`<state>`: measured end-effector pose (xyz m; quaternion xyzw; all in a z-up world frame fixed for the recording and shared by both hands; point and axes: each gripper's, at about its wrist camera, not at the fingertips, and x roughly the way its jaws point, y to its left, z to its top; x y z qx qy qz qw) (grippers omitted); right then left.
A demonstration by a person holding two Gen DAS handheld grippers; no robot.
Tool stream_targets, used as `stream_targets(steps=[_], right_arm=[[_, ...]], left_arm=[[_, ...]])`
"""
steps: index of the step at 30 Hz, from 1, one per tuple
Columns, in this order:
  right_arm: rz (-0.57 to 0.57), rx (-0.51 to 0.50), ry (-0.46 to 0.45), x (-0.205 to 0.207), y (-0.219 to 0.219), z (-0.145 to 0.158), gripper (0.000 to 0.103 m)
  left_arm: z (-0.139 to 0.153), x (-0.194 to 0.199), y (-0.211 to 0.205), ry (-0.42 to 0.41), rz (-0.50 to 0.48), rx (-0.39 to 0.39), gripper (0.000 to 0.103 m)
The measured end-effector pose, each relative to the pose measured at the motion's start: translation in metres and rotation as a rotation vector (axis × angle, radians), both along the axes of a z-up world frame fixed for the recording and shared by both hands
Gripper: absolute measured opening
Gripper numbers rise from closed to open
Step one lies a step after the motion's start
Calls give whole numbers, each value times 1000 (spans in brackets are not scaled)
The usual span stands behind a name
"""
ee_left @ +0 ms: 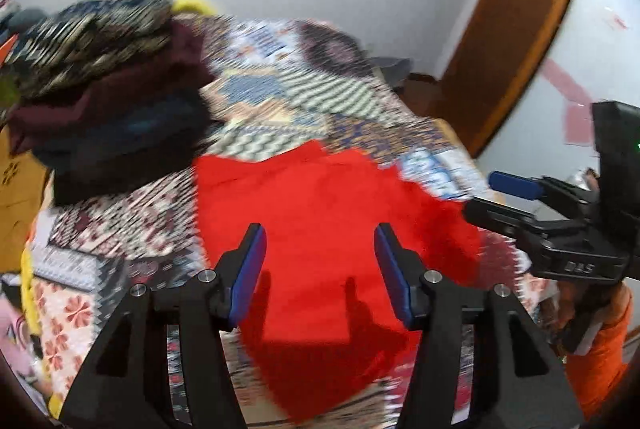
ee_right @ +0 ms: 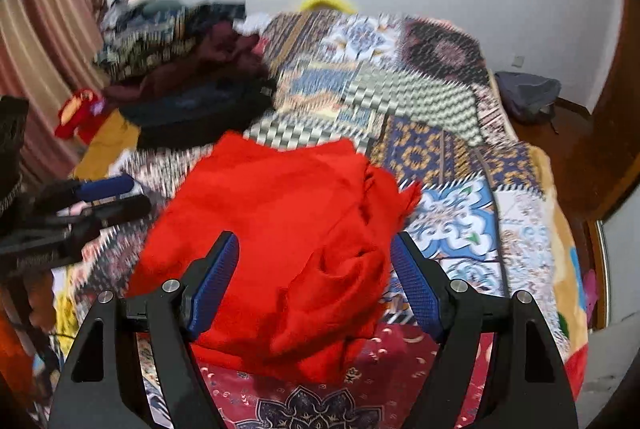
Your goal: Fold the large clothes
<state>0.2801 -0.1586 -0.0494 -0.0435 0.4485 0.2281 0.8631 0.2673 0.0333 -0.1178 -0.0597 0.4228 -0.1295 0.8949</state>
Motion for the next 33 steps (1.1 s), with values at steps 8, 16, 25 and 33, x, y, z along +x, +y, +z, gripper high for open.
stream_targets(steps=[8,16,25,33], right_arm=[[-29,-140,130,-2,-29,-46,75],[-65,-38,185,-9,-57,-30,76],[-19,-21,102,12,-29,-5,76],[-7,38,291,59,-18,-47,76]], left_arm=[[-70,-7,28,174,12,57,59],[-61,-30,37,106,50,109,68],[-38,-17,56,56,109,112,68],[-48,16,70,121,122,54,68]])
